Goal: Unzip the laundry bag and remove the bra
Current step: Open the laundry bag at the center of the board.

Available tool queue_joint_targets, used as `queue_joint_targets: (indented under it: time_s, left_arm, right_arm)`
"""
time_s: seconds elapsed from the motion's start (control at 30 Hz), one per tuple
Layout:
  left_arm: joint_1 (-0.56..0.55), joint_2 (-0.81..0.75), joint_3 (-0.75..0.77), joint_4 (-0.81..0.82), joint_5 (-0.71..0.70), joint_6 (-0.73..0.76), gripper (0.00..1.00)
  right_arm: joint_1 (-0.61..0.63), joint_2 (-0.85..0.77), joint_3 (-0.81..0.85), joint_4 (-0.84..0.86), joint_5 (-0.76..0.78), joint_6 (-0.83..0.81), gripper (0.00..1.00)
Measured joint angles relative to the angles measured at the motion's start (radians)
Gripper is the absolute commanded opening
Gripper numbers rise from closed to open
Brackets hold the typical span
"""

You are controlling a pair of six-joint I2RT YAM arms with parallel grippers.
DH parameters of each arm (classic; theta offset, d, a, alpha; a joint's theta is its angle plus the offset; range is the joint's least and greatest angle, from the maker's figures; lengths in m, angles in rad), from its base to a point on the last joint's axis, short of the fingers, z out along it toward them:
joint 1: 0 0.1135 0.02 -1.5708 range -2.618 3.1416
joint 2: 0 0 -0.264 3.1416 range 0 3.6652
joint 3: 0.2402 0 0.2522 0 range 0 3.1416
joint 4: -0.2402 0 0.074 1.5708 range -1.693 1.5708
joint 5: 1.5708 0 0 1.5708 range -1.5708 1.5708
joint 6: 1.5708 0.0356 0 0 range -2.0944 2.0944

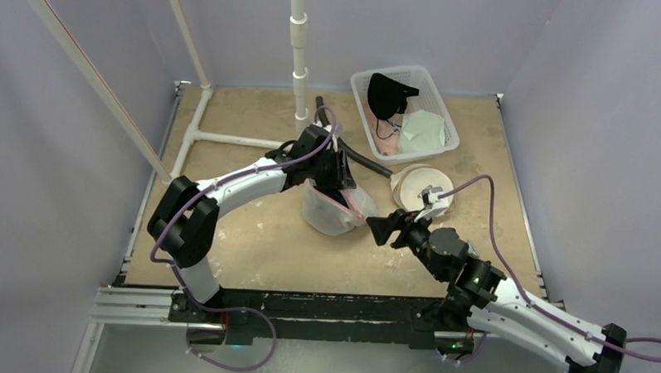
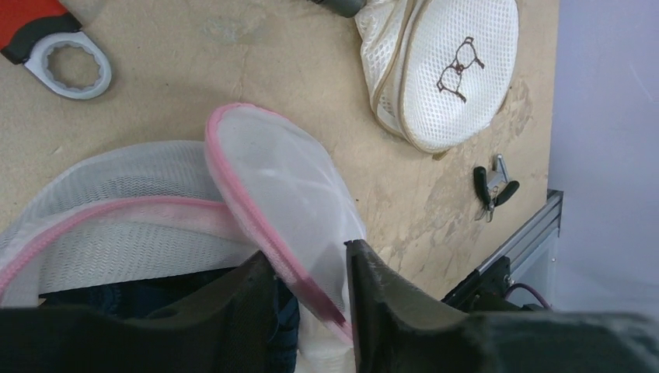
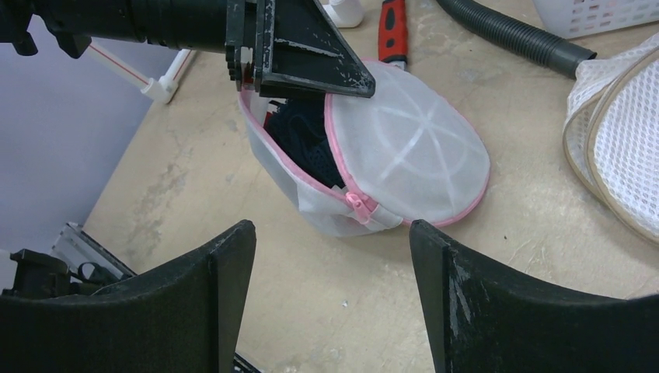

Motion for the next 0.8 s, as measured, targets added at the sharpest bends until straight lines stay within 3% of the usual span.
queue_joint_targets:
  time_s: [0.1,0.3,0.47,0.6,0.8]
  left_arm:
    - [0.0,0.005,-0.003,0.02,0.016,-0.006,0.01]
    - [0.0,-0.045,-0.068,0.113,0.018,0.01,0.0]
    - [-0.002,-0.196,-0.157,0.175,-0.05,0.108,0.0]
    - [-0.057,-0.412,-0.245,0.269,-0.169,0.296,0.0]
    - [-0.253,-0.584,-0.295,0.357,-0.288,0.631,0.04]
  right_arm:
    - [0.0,-0.013,0.0,-0.014,0.0,-0.003,0.74]
    - [0.0,-0.046,0.004,-0.032,0.003,-0.005,0.73]
    - [0.0,-0.051,0.016,-0.048,0.013,-0.01,0.75]
    - [0.0,-0.051,0.026,-0.054,0.037,-0.004,0.76]
    - [0.0,-0.087,0.065,-0.1,0.122,0.036,0.78]
